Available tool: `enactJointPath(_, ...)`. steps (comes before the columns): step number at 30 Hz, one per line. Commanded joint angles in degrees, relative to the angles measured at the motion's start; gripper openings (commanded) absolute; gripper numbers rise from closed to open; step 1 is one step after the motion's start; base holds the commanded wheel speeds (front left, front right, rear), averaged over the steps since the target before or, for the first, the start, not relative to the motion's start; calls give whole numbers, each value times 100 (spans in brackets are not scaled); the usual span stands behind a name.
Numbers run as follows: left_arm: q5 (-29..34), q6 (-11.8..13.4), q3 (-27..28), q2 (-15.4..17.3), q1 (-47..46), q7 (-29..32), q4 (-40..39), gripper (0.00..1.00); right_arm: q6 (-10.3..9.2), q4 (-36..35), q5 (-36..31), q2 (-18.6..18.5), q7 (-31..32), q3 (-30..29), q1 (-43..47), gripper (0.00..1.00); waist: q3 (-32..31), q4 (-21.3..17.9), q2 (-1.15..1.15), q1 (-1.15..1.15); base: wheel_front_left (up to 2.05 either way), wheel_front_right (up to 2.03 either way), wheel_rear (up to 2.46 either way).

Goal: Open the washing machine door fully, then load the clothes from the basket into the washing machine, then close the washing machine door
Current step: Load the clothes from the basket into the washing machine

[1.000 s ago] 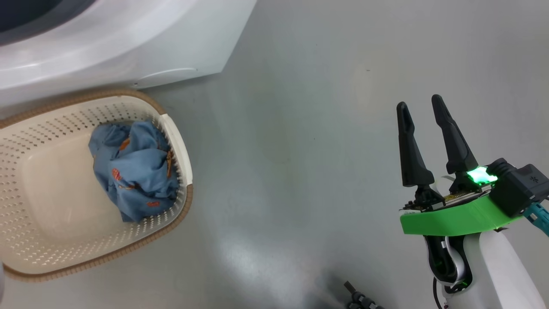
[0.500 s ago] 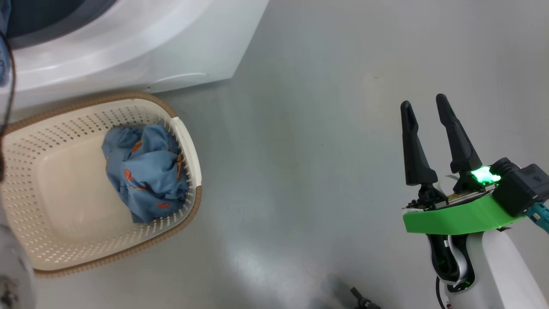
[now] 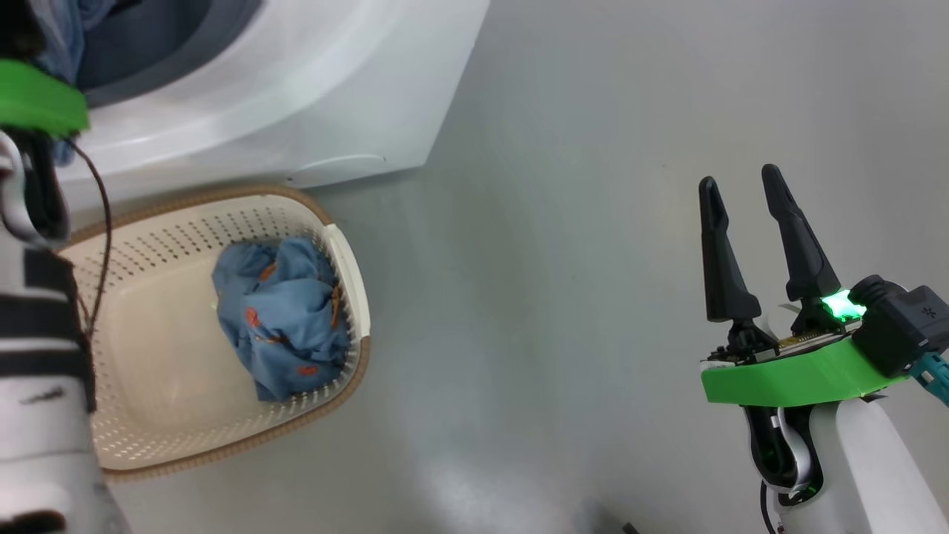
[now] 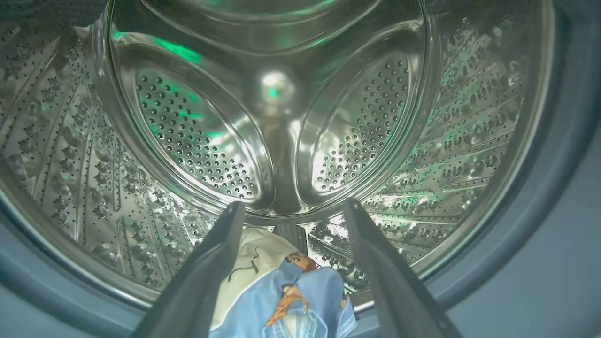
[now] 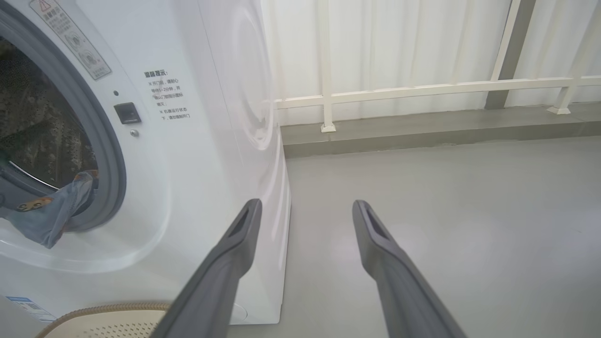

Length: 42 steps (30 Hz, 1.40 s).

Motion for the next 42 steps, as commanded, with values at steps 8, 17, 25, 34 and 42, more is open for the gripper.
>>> enactJointPath(8,180,-52,153,-90,1061,-29,-863,100,25,-65,-225,-55,-45,-38,302,100,-503,208,0,0,0,0,0)
enactJointPath(17,135,-84,198,-395,2217,-29,-1367,100,25,-36,-312,-233,-45,-145,580,100,-1069,459,0,0,0,0,0)
enactJointPath(25,66,-89,-23,-552,3017,-29,-1821,100,25,-20,-323,-381,-45,-268,821,100,-1447,695,0,0,0,0,0)
enactJointPath(34,35,-89,-87,-618,3717,-29,-2210,100,25,-21,-330,-488,-45,-315,1069,100,-1758,826,0,0,0,0,0)
enactJointPath(42,21,-90,25,-733,4481,-29,-2478,100,25,-6,-338,-574,-45,-362,1390,100,-2104,921,0,0,0,0,0)
